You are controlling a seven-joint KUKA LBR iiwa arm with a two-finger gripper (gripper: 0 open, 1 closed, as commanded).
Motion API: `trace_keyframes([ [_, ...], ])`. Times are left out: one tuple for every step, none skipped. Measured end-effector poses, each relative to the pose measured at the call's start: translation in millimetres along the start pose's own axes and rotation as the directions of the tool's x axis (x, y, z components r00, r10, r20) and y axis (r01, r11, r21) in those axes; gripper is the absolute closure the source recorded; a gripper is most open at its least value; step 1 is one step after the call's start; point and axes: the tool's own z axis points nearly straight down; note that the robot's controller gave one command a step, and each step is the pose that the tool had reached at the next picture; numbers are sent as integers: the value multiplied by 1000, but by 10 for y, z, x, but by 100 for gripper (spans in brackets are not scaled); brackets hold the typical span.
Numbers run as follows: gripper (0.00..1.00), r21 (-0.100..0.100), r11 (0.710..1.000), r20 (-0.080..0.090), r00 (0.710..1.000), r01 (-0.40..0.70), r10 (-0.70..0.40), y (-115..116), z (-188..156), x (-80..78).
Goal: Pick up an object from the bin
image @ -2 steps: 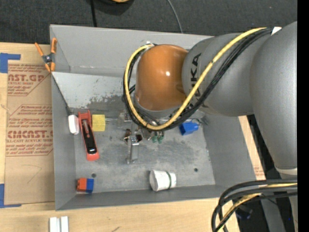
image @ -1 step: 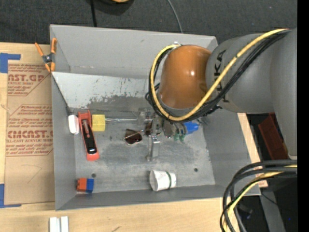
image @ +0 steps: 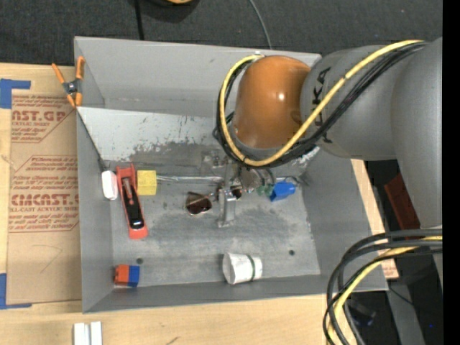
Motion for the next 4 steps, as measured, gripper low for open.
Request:
trace_keyframes([
  [0, 0, 999, -1, 999, -54, 54, -160, 711, -35],
  [100, -1, 997, 4, 997, 73, -73, -11, 736, -59],
  [100, -1, 997, 4, 997, 73, -73, -11, 736, -59],
  [100, -1, 997, 4, 997, 73, -73, -11, 736, -59],
])
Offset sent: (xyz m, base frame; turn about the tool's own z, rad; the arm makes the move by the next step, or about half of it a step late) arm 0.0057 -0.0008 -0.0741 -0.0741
